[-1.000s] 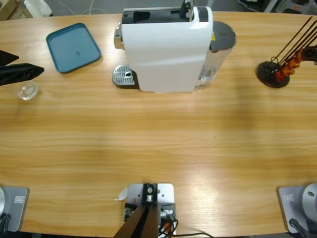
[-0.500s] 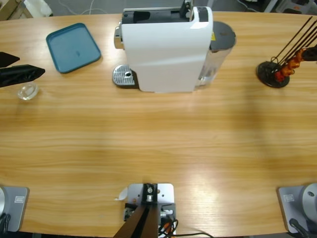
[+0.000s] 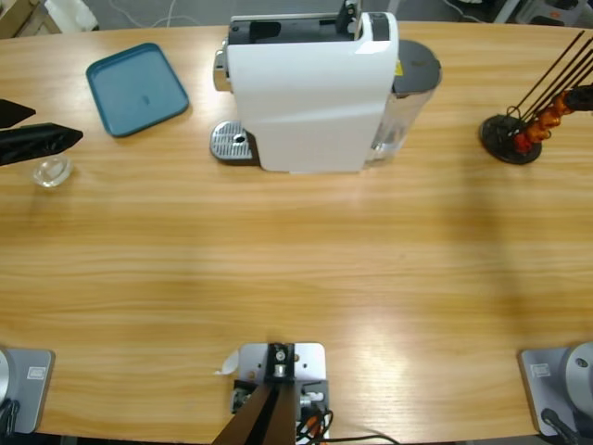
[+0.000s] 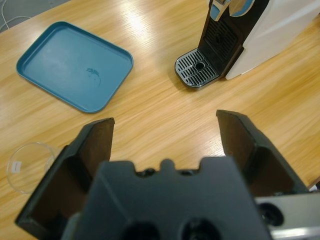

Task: Pour coffee

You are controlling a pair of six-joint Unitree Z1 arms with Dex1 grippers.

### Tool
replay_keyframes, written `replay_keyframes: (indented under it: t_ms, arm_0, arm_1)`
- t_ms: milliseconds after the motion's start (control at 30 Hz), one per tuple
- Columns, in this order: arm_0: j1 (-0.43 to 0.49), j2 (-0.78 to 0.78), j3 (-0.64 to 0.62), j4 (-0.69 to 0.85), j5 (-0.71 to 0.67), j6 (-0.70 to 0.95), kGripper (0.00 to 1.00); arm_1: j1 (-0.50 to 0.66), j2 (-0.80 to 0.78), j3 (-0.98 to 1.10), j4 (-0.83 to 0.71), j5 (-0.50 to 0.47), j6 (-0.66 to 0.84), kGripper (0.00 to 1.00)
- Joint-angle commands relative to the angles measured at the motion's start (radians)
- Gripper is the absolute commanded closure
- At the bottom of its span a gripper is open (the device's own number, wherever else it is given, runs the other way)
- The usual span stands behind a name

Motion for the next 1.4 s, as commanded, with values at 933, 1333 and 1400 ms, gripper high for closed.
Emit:
replay_keyframes:
  t_ms: [933, 1333, 1400]
  arm_0:
    - [0.000, 0.007, 0.042, -0.013, 0.014, -0.009, 0.119]
    - [-0.004, 0.007, 0.042, -0.013, 0.012, -0.007, 0.119]
    - [-0.005, 0.008, 0.042, -0.013, 0.012, -0.007, 0.119]
  arm_1:
    - [-0.040, 0.148, 0.014, -0.082, 0.031, -0.013, 0.485]
    - [-0.042, 0.163, 0.009, -0.085, 0.034, -0.017, 0.543]
    - [-0.043, 0.165, 0.008, -0.086, 0.034, -0.018, 0.543]
